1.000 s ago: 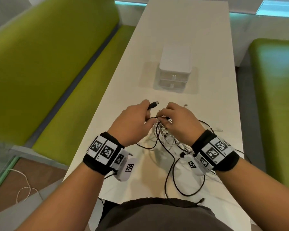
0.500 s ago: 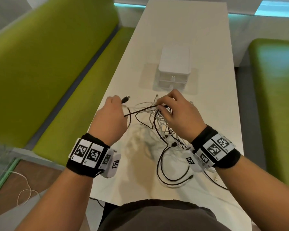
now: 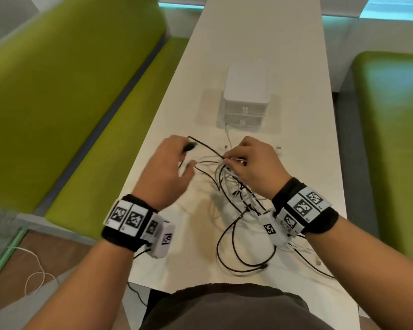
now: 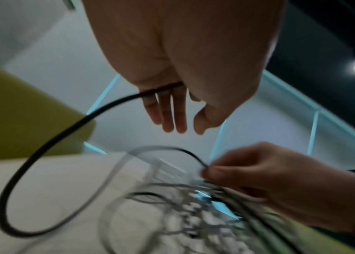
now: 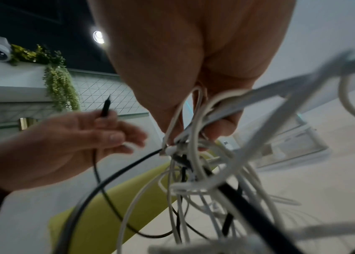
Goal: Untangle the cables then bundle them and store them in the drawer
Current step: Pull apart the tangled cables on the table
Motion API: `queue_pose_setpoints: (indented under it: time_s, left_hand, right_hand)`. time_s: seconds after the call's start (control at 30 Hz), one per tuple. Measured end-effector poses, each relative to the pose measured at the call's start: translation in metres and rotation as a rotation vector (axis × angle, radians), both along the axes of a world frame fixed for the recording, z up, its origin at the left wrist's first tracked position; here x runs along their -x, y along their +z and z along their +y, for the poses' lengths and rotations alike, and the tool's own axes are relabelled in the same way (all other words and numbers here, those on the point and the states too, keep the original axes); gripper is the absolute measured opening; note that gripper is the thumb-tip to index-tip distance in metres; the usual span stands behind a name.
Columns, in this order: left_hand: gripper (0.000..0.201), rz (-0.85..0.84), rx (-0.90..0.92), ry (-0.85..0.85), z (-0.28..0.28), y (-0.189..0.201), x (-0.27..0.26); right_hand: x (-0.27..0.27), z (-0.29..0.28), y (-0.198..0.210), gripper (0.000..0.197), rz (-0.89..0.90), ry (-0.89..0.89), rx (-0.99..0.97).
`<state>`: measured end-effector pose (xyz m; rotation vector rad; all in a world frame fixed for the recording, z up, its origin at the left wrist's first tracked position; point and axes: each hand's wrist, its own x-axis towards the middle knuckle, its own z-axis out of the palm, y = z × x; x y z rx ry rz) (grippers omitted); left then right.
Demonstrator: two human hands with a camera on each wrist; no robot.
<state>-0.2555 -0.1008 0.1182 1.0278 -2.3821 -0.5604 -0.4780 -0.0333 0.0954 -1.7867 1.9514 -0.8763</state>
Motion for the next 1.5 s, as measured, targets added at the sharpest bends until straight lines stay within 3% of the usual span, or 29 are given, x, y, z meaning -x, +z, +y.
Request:
queue_pose_setpoints:
  time_s: [0.1, 0.23, 0.37, 0.43, 0.5, 0.57, 0.63, 0.7, 0.73, 0.87, 0.93, 1.03, 1.1, 1.2, 1.23, 1.3, 1.4, 1.5]
  left_hand:
    - [0.014, -0.138, -0.118, -0.110, 0.013, -0.002, 0.029]
    - [0.025, -0.206, -0.211, -0.030, 0.002, -0.010, 0.032]
    - [0.029, -0.194, -0.351, -0.013, -0.004, -0.013, 0.023]
    - [0.024, -0.201, -0.371, 0.019, -0.006, -0.015, 0.024]
    - [0.025, -0.189, -0.376, 0.051, -0.006, -0.014, 0.027]
    - [0.026, -0.168, -0.373, 0.065, -0.005, -0.013, 0.030]
    - [0.023, -0.165, -0.365, 0.059, -0.005, -0.011, 0.030]
    - [0.021, -0.175, -0.351, 0.041, -0.006, -0.009, 0.027]
    - [0.022, -0.177, -0.339, 0.028, -0.006, -0.009, 0.026]
    - [0.028, -0.104, -0.277, -0.032, -0.003, -0.006, 0.020]
    - [0.027, -0.071, -0.253, -0.053, -0.004, -0.002, 0.020]
    - [0.021, -0.104, -0.295, -0.110, -0.004, 0.004, 0.018]
    - [0.017, -0.128, -0.332, -0.099, -0.005, 0.005, 0.016]
    - [0.022, -0.105, -0.387, -0.046, -0.010, 0.000, 0.011]
    - [0.025, -0.101, -0.402, -0.031, -0.011, -0.002, 0.010]
    - [0.028, -0.094, -0.432, -0.026, -0.011, -0.004, 0.009]
    - [0.028, -0.060, -0.487, -0.036, -0.006, -0.006, 0.016]
    - [0.026, 0.001, -0.538, -0.019, -0.007, -0.009, 0.022]
  right_hand:
    - [-0.017, 0.000, -0.004, 0.013, -0.013, 0.095, -0.055]
    - [-0.009, 0.005, -0.008, 0.019, -0.100, -0.003, -0.022]
    - [0.004, 0.018, -0.008, 0.017, -0.015, -0.011, 0.101]
    - [-0.002, 0.029, -0.002, 0.038, 0.060, 0.055, 0.117]
    - [-0.011, 0.038, 0.000, 0.060, 0.223, 0.138, -0.070]
    - [-0.018, 0.046, -0.006, 0.070, 0.458, 0.189, -0.309]
    - [-0.016, 0.045, -0.018, 0.050, 0.558, 0.195, -0.388]
    - [-0.004, 0.039, -0.022, 0.026, 0.486, 0.138, -0.344]
    - [0.003, 0.034, -0.020, 0.023, 0.412, 0.106, -0.323]
    - [0.025, 0.017, -0.002, 0.029, 0.055, 0.004, -0.108]
    - [0.024, 0.015, 0.011, 0.042, -0.082, 0.069, 0.117]
    - [0.021, 0.016, 0.021, 0.036, -0.308, 0.225, 0.223]
    - [0.031, 0.008, 0.021, 0.036, -0.210, 0.245, 0.177]
    - [0.047, 0.003, 0.016, 0.060, 0.267, 0.218, -0.124]
    - [0.047, 0.006, 0.017, 0.066, 0.298, 0.184, -0.211]
    - [0.036, 0.014, 0.018, 0.062, 0.189, 0.153, -0.159]
    - [0.000, 0.024, 0.014, 0.020, 0.136, 0.170, 0.014]
    - [-0.028, 0.027, 0.002, 0.040, 0.172, 0.140, -0.104]
